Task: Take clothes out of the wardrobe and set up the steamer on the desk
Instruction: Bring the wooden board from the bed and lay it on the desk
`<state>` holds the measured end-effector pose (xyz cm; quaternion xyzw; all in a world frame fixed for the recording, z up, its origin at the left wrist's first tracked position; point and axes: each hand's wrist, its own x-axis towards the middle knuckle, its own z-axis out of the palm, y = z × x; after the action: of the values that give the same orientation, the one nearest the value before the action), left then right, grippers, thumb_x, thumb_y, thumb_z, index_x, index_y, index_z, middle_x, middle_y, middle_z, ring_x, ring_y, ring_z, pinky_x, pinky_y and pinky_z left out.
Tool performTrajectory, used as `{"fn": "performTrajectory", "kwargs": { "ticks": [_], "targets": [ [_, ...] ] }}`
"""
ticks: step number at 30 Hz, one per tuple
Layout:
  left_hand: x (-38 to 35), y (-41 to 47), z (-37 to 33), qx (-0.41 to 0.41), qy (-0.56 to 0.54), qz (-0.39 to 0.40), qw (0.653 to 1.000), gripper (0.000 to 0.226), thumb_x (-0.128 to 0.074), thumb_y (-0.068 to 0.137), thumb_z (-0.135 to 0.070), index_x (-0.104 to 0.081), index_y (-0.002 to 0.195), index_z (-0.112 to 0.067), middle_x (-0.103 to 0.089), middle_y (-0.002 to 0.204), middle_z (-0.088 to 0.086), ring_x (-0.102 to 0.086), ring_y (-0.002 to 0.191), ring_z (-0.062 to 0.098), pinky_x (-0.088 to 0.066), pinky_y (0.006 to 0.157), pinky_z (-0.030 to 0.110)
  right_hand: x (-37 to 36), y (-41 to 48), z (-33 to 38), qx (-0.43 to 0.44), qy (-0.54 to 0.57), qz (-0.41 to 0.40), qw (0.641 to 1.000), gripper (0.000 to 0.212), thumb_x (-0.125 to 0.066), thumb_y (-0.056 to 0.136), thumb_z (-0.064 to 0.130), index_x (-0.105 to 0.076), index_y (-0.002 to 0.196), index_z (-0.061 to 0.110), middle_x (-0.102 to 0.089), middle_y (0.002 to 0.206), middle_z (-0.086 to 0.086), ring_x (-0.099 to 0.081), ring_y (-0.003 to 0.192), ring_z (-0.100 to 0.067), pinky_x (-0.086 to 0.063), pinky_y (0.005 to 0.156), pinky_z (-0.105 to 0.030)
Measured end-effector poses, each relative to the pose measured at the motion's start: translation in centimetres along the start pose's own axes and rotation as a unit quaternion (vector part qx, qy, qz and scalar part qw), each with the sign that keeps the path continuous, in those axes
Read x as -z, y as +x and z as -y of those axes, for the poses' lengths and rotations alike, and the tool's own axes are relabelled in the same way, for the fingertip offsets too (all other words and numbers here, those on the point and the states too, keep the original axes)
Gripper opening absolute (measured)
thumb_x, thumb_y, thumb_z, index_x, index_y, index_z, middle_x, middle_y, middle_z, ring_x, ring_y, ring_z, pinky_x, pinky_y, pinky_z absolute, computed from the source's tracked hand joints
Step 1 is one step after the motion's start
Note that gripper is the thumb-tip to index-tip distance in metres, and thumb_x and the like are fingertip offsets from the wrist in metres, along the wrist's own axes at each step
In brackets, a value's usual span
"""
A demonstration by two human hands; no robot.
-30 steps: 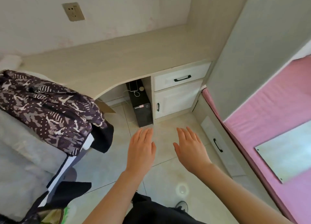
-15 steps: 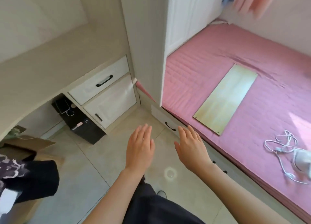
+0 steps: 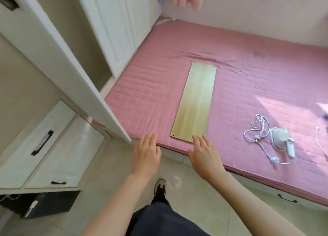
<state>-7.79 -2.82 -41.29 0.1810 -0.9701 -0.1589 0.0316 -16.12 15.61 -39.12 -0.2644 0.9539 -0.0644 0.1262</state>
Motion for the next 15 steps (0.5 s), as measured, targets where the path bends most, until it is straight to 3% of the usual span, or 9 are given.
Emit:
{"fn": "performTrajectory", "kwargs": {
  "ticks": [5, 11, 15],
  "targets": [
    [-1.4, 7.1, -1.6, -0.057, 0.001, 0.023, 0.998, 0.046, -0.058, 0.090, -0.014, -0.051, 0.134, -0.003, -0.055, 0.136, 0.013, -0.049, 0.128, 0.029, -0.031, 0.111, 0.041, 0.5, 4.8, -3.4, -0.055, 0.007, -0.007, 0.998, 0.053, -0.056, 0.091, 0.024, -0.043, 0.136, -0.002, -0.053, 0.133, -0.017, -0.041, 0.132, -0.038, -0.037, 0.105, -0.045],
    [-4.4, 13.0, -4.7, -0.055, -0.020, 0.084, 0.995, 0.048, -0.044, 0.098, -0.020, -0.037, 0.144, -0.007, -0.041, 0.148, 0.009, -0.033, 0.139, 0.021, -0.020, 0.117, 0.033, 1.0, 9.7, -8.9, -0.086, 0.023, 0.021, 0.996, 0.050, -0.050, 0.094, 0.026, -0.041, 0.136, 0.000, -0.055, 0.129, -0.015, -0.045, 0.123, -0.033, -0.041, 0.099, -0.041],
    [-7.2, 16.2, -7.2, -0.012, -0.041, 0.122, 0.992, 0.048, -0.041, 0.099, -0.020, -0.034, 0.146, -0.008, -0.038, 0.151, 0.006, -0.031, 0.139, 0.019, -0.023, 0.116, 0.031, 1.0, 12.8, -13.1, -0.093, 0.045, 0.049, 0.993, 0.053, -0.041, 0.099, 0.031, -0.031, 0.143, 0.003, -0.046, 0.138, -0.012, -0.039, 0.128, -0.029, -0.034, 0.104, -0.034]
  ]
}}
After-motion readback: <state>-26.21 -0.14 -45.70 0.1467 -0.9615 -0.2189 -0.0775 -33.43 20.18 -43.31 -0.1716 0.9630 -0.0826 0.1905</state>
